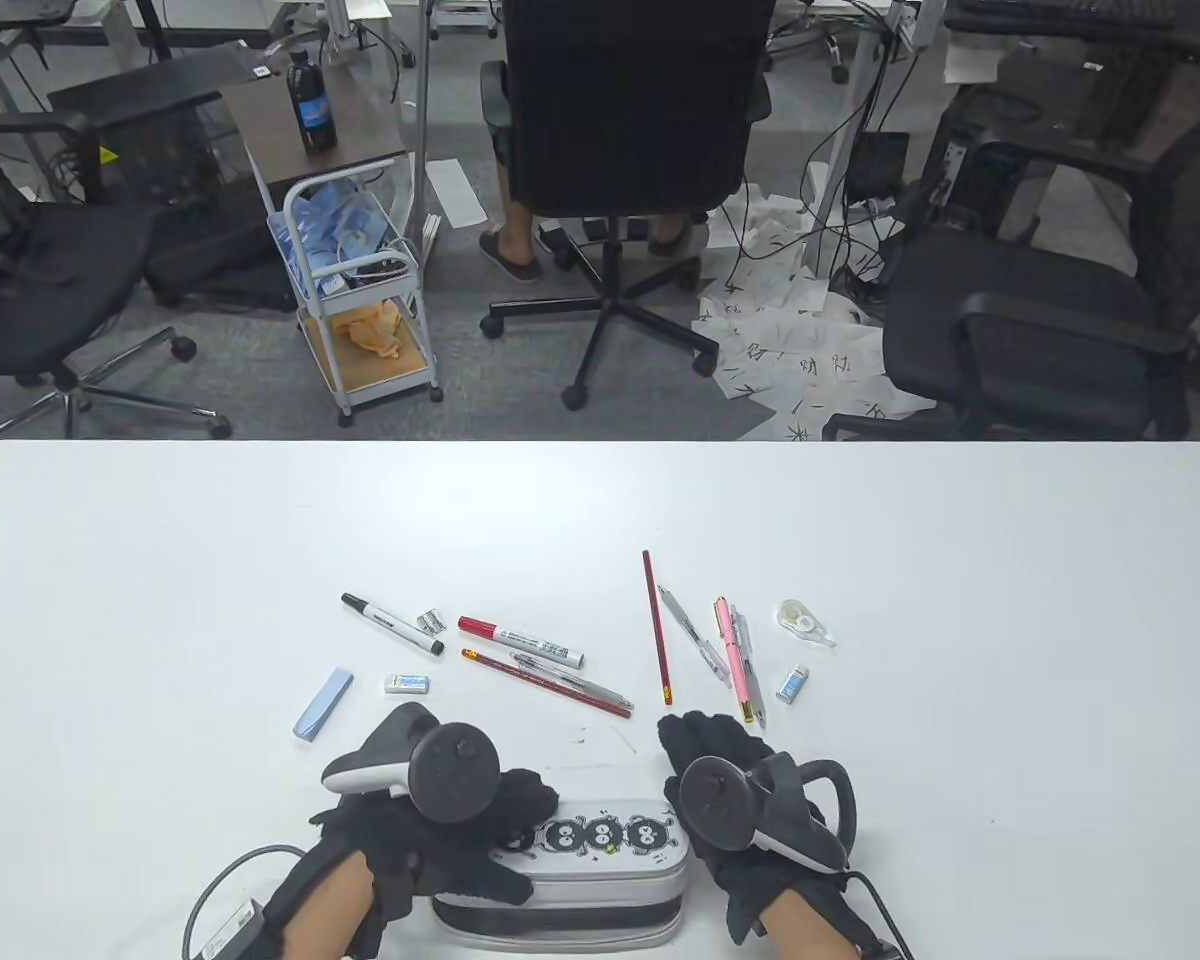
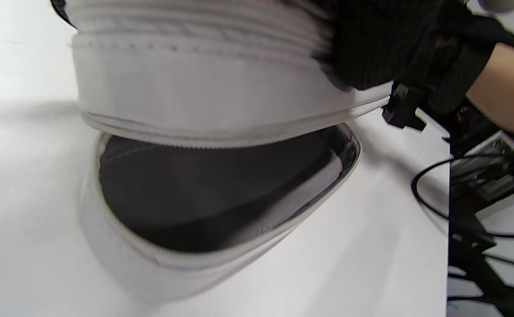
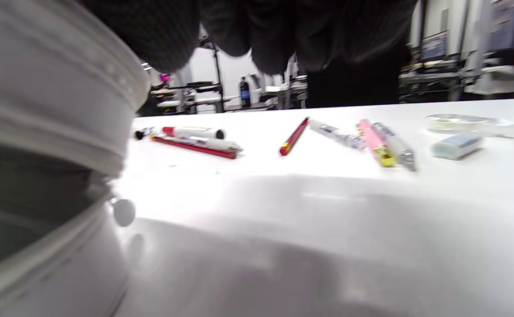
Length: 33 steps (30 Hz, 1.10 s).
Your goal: Pack double-layer zippered pencil case
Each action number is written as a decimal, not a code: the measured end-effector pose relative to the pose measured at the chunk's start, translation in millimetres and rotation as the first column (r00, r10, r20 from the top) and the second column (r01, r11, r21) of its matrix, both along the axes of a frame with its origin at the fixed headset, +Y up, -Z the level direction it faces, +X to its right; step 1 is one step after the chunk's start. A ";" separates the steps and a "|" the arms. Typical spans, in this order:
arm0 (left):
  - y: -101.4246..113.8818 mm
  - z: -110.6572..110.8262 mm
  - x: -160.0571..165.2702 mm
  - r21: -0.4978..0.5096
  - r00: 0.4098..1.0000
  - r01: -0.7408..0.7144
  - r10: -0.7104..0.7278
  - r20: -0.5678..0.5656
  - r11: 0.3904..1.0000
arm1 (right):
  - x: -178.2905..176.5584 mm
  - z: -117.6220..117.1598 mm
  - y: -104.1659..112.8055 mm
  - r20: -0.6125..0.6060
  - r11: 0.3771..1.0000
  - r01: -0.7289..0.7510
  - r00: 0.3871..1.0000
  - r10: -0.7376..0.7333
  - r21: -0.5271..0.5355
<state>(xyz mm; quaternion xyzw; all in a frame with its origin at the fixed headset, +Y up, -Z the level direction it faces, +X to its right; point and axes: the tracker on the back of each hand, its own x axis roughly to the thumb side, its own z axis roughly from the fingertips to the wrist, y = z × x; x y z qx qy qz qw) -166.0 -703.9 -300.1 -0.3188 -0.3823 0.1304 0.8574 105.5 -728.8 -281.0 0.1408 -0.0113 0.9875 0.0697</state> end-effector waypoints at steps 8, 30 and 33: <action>4.8 -52.8 -0.4 -0.099 0.988 -0.056 0.040 -0.150 0.994 | 9.6 -5.0 -15.2 0.125 0.998 -0.066 0.990 0.063 0.018; -29.2 -94.4 -8.8 0.052 0.924 -0.152 0.161 -0.346 0.987 | 12.3 -7.9 -23.5 0.172 0.997 -0.023 0.984 0.036 -0.079; -17.0 -90.2 -13.8 0.139 0.918 -0.142 0.183 -0.351 0.980 | 11.8 -7.7 -23.5 0.167 0.997 -0.027 0.985 0.040 -0.078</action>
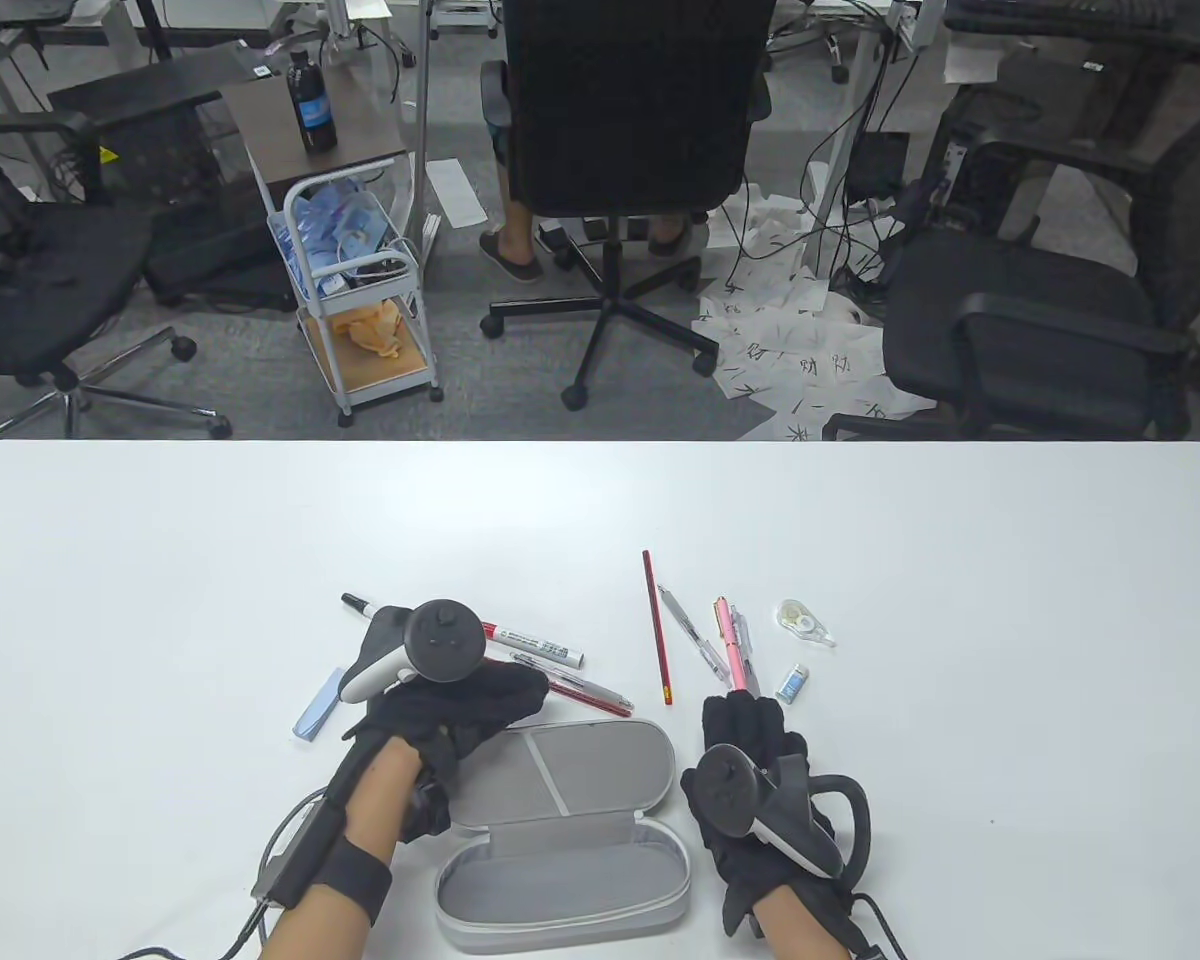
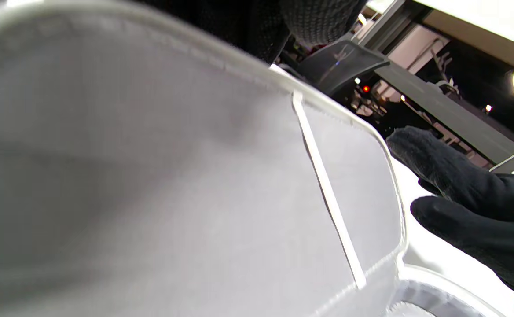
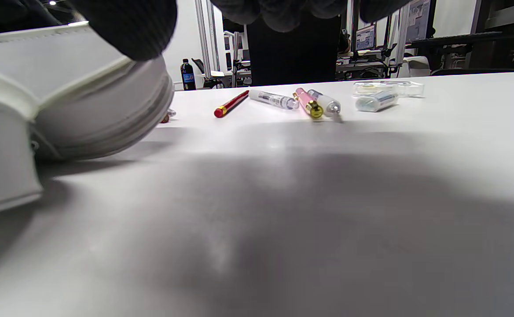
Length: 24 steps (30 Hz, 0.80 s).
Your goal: Pack double-layer zippered pencil case
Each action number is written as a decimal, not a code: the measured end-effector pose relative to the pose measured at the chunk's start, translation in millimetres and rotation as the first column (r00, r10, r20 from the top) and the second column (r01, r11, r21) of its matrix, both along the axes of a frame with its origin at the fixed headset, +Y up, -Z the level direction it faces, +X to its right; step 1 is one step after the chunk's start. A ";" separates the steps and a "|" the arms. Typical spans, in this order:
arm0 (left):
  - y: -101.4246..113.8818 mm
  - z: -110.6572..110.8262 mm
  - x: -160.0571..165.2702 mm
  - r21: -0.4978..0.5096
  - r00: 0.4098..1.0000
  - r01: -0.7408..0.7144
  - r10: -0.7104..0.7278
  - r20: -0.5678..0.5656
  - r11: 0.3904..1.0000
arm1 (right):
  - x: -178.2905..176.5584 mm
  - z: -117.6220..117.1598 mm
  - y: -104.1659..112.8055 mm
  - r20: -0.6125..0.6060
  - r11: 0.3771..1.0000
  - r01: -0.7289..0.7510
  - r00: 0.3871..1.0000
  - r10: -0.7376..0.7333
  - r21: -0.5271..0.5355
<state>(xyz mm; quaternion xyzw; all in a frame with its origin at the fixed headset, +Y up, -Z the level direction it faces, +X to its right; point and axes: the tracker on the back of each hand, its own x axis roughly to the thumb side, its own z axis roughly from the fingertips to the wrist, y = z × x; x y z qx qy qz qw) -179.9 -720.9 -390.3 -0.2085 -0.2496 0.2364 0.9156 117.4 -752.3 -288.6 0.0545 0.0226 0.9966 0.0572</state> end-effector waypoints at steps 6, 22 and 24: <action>46.4 -1.0 -44.6 0.257 0.968 0.202 -0.154 -0.197 0.945 | -0.3 -0.3 -0.2 -0.003 1.000 0.005 1.000 -0.005 0.003; 6.9 -75.3 -86.1 0.087 0.722 0.593 -0.481 -0.497 0.801 | -0.8 -1.2 -2.0 -0.006 0.998 0.052 0.999 -0.053 -0.035; -2.4 -81.7 -83.7 0.050 0.701 0.631 -0.541 -0.465 0.774 | -0.7 -0.6 -2.8 -0.006 0.999 0.036 0.999 -0.036 -0.031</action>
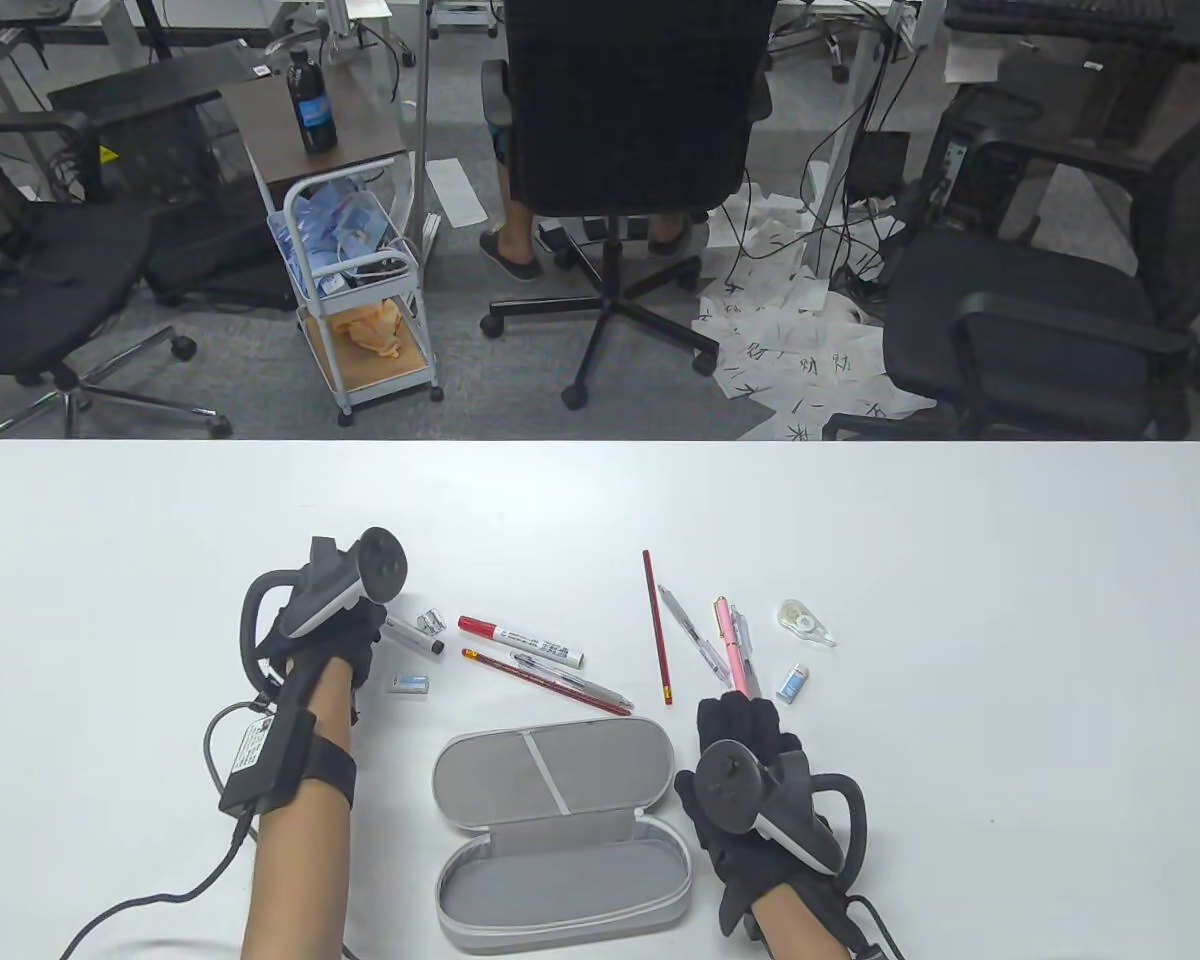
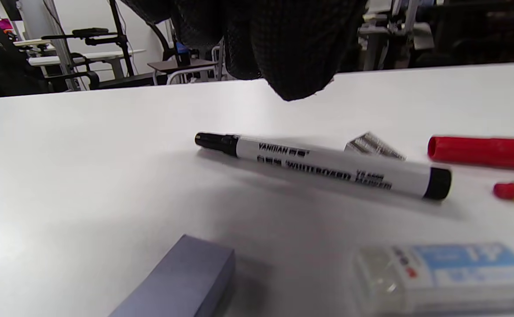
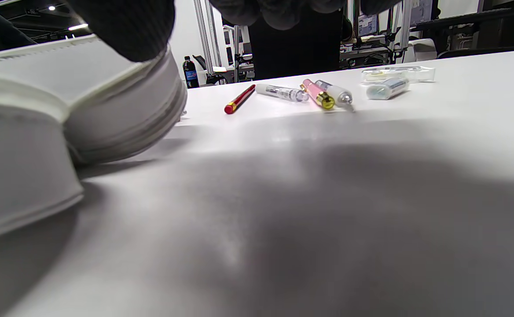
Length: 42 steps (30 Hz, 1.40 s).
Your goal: Pack double-layer zippered pencil case
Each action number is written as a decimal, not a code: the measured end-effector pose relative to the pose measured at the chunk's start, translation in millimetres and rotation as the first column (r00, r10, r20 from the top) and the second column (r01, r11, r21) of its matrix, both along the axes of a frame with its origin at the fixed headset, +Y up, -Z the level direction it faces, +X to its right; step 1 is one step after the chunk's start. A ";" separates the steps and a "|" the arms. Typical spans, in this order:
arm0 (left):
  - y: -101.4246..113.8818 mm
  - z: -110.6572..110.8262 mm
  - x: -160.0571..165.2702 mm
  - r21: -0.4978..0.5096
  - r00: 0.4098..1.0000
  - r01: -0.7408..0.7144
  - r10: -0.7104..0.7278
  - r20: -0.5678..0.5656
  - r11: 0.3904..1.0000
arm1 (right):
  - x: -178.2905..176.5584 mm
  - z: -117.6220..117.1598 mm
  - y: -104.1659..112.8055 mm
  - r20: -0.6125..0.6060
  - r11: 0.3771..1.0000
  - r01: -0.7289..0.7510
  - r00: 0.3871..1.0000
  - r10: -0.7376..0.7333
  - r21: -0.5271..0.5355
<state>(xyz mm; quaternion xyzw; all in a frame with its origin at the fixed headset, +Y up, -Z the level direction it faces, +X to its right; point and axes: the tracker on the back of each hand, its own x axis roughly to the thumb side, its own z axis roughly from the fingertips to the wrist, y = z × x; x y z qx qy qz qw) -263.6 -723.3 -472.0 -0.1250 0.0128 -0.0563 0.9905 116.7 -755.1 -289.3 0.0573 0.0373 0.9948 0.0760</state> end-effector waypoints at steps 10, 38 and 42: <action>-32.1 -13.3 1.8 -0.176 0.994 0.102 -0.106 -0.014 0.979 | 1.2 -1.2 1.5 -0.012 1.000 -0.002 1.000 0.002 0.008; 36.6 163.6 125.5 -0.111 0.622 -0.030 0.105 0.776 0.993 | 0.4 -0.6 6.5 -0.027 0.999 0.009 1.000 -0.008 0.031; 11.5 198.2 155.1 -0.096 0.538 0.049 0.054 0.841 0.994 | -0.1 -0.1 6.8 -0.031 0.999 0.003 1.000 -0.002 0.035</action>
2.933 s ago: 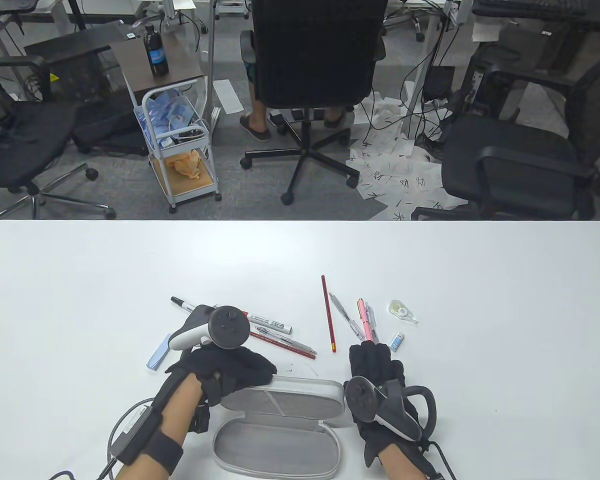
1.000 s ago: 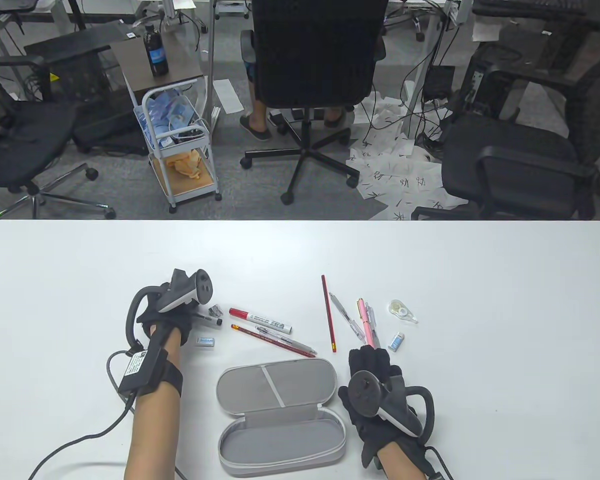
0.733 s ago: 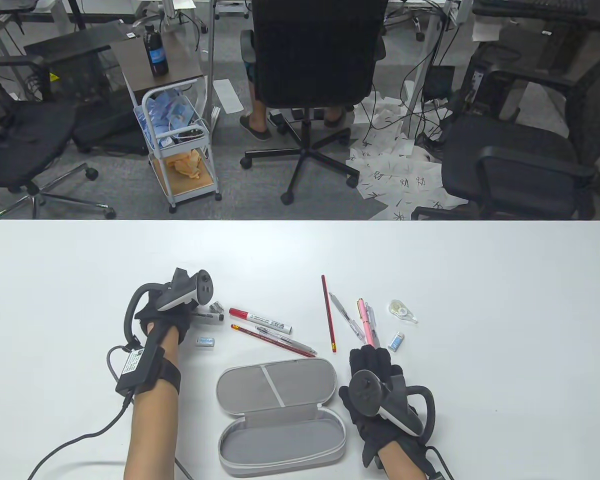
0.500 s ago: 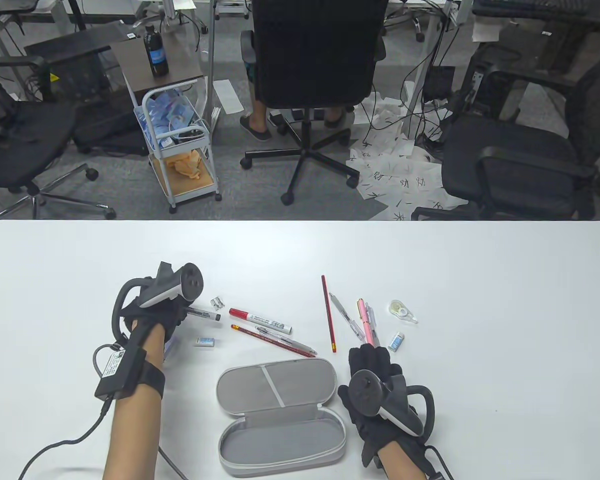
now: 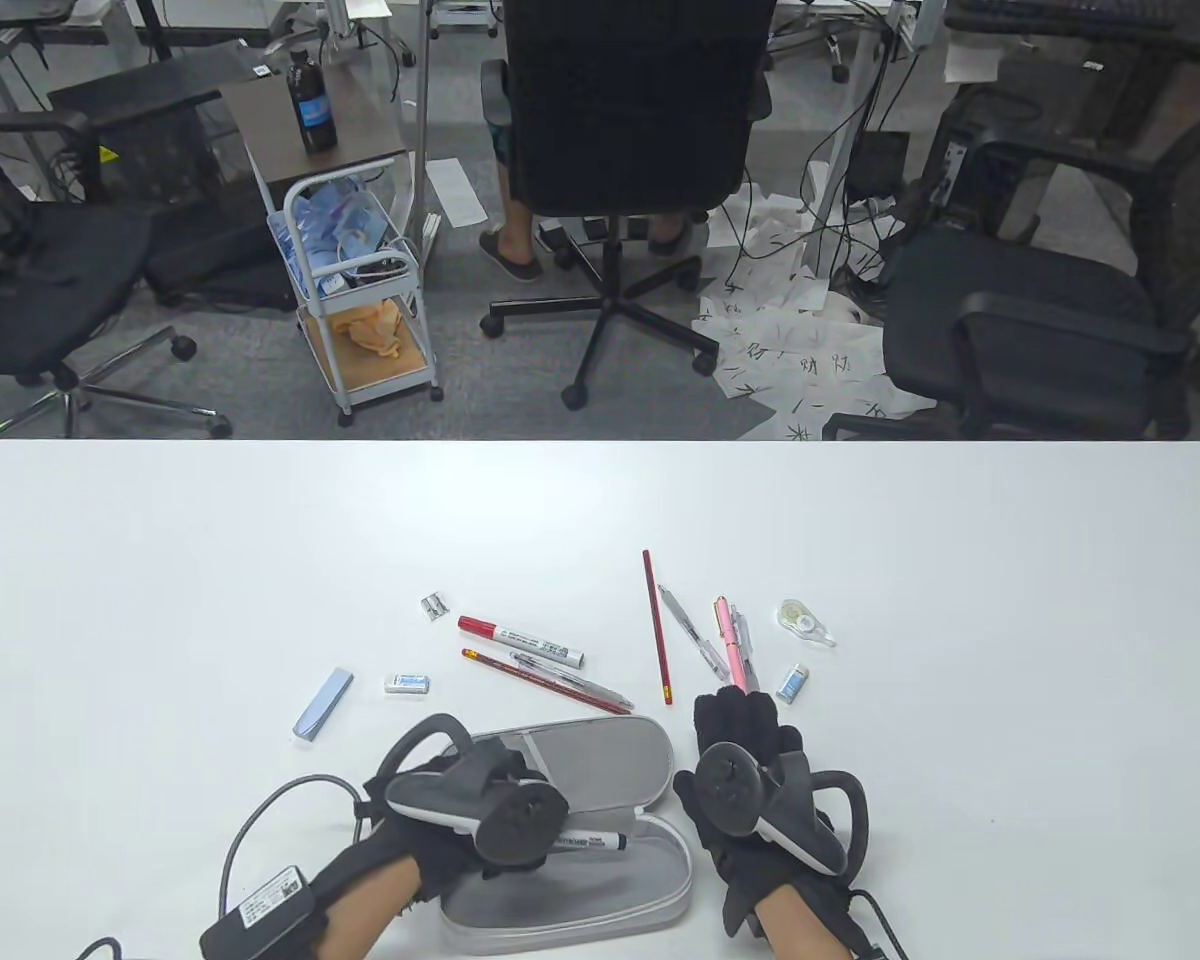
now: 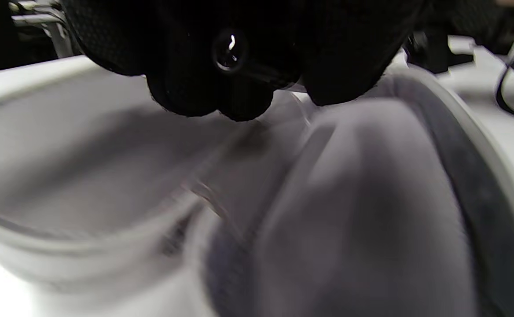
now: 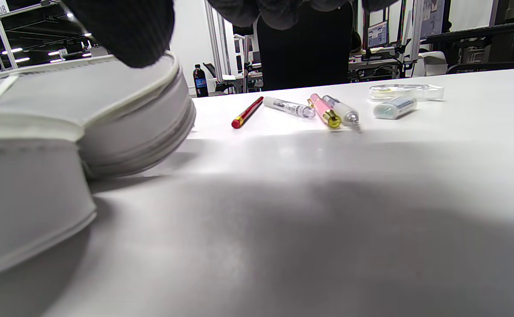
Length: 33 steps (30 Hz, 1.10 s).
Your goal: Pack double-layer zippered pencil case
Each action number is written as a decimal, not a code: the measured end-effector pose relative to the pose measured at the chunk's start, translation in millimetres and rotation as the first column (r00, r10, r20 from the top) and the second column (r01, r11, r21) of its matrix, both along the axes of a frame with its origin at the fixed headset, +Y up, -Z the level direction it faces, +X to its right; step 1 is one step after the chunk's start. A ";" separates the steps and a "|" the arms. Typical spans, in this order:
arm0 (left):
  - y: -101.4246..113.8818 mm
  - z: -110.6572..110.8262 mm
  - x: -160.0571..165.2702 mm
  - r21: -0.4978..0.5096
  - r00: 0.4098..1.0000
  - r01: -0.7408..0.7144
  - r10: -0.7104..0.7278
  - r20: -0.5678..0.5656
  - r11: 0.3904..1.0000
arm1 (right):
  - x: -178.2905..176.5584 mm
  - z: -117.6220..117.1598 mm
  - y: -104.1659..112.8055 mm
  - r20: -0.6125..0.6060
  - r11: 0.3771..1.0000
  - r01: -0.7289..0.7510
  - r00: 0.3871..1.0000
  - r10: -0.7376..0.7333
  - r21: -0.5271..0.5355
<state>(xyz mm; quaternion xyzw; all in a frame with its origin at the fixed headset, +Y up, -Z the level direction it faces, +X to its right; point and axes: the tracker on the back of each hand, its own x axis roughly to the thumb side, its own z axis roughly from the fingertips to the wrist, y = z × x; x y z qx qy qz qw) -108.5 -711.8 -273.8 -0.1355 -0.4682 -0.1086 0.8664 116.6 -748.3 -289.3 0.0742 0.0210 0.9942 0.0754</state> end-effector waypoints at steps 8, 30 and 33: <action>25.2 -39.3 -30.4 0.139 0.945 -0.244 0.268 -0.189 0.960 | -1.9 0.3 -0.2 -0.013 1.000 0.012 1.000 -0.012 0.003; -27.8 -165.2 -62.5 0.176 0.837 0.148 -0.028 -0.546 0.973 | 0.4 0.1 -1.3 -0.003 0.999 0.023 1.000 -0.023 -0.024; -29.6 -166.1 -61.5 0.182 0.841 0.179 -0.055 -0.538 0.967 | 0.7 0.0 -0.7 -0.001 0.999 0.024 1.000 -0.024 -0.023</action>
